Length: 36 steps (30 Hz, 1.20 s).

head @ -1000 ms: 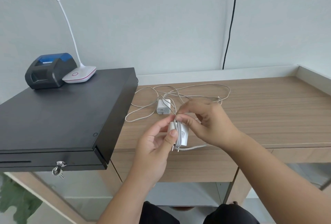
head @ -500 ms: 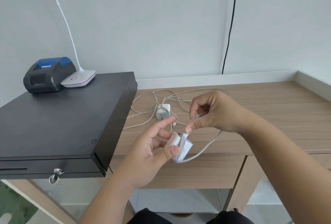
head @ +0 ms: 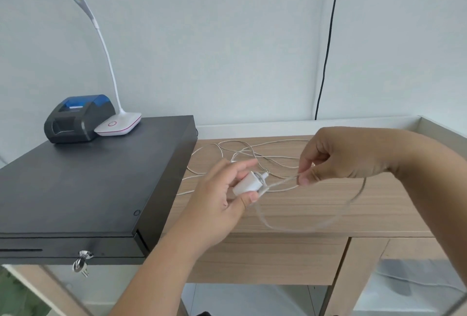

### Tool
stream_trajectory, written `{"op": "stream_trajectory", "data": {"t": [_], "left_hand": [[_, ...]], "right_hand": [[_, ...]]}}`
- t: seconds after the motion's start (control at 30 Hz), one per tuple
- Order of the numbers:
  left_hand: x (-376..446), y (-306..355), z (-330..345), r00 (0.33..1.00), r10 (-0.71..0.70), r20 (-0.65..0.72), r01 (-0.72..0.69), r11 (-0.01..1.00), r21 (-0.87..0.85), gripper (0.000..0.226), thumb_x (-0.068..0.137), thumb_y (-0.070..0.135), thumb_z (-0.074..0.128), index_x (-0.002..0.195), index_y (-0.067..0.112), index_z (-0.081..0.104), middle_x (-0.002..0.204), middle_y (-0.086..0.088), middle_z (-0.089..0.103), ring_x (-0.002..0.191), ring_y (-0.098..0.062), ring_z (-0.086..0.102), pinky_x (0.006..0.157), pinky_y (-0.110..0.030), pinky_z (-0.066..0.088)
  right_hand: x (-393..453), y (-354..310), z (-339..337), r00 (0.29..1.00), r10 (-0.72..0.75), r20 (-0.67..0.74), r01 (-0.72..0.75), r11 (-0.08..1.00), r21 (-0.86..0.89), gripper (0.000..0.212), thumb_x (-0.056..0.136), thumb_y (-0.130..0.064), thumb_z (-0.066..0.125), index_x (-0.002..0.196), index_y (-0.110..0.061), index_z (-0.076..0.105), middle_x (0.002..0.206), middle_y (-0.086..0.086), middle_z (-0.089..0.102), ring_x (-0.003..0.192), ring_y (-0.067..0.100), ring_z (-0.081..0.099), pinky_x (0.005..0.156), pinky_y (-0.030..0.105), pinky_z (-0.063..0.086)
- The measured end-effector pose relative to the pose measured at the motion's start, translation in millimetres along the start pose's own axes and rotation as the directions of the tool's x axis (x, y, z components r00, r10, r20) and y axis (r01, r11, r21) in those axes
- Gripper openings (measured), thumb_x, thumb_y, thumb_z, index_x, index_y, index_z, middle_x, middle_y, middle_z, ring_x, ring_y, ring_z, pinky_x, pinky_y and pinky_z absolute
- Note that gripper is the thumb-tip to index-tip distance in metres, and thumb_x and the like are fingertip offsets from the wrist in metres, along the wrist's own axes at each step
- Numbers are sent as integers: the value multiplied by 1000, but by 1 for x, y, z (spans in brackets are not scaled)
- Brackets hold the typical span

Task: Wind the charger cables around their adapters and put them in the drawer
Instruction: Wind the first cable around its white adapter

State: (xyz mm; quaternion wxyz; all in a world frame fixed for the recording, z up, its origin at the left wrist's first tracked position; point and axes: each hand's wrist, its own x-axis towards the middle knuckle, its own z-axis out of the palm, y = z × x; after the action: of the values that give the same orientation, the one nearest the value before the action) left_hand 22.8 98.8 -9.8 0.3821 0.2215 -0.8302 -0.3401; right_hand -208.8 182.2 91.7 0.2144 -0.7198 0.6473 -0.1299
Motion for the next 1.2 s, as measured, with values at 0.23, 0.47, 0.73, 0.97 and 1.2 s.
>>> {"op": "stream_trajectory", "data": {"t": [0.23, 0.47, 0.73, 0.97, 1.2], "left_hand": [[14, 5, 7, 997, -50, -63, 38, 984, -173, 46, 83, 23, 71, 123, 41, 59, 103, 12, 61, 99, -13, 66, 79, -28, 56], [7, 23, 9, 998, -49, 43, 64, 853, -517, 50, 79, 7, 67, 126, 18, 55, 83, 17, 64, 80, -7, 67, 66, -22, 52], [-4, 24, 13, 996, -74, 45, 84, 730, -678, 67, 65, 31, 87, 123, 12, 59, 85, 8, 71, 81, -6, 65, 67, -24, 54], [-10, 14, 21, 980, -160, 122, 201, 739, -643, 60, 60, 39, 89, 112, 16, 72, 93, -1, 72, 85, -10, 66, 71, -24, 54], [-10, 15, 25, 980, -145, 139, 200, 739, -644, 62, 60, 37, 89, 115, 17, 69, 89, 1, 72, 84, -10, 67, 70, -25, 55]], "right_hand": [[-3, 7, 0, 867, -95, -489, 200, 965, 167, 2, 79, -35, 75, 77, -34, 75, 51, 10, 40, 53, 13, 33, 57, 25, 30], [14, -1, 16, 825, -34, -564, 269, 901, 339, 7, 77, -34, 77, 81, -29, 77, 46, -6, 25, 47, 12, 22, 48, 22, 21], [18, 3, 67, 928, 48, -369, 254, 642, 723, 4, 86, -4, 65, 85, -3, 68, 46, -7, 56, 39, -1, 36, 40, 15, 28], [21, 14, 77, 805, 111, -582, 366, 680, 636, 15, 73, -26, 80, 74, -13, 73, 66, 25, 48, 64, 21, 42, 64, 29, 36], [16, 17, 95, 836, 105, -539, 273, 772, 574, 22, 73, -40, 71, 72, -18, 72, 76, 31, 61, 66, 24, 50, 62, 45, 43]]}}
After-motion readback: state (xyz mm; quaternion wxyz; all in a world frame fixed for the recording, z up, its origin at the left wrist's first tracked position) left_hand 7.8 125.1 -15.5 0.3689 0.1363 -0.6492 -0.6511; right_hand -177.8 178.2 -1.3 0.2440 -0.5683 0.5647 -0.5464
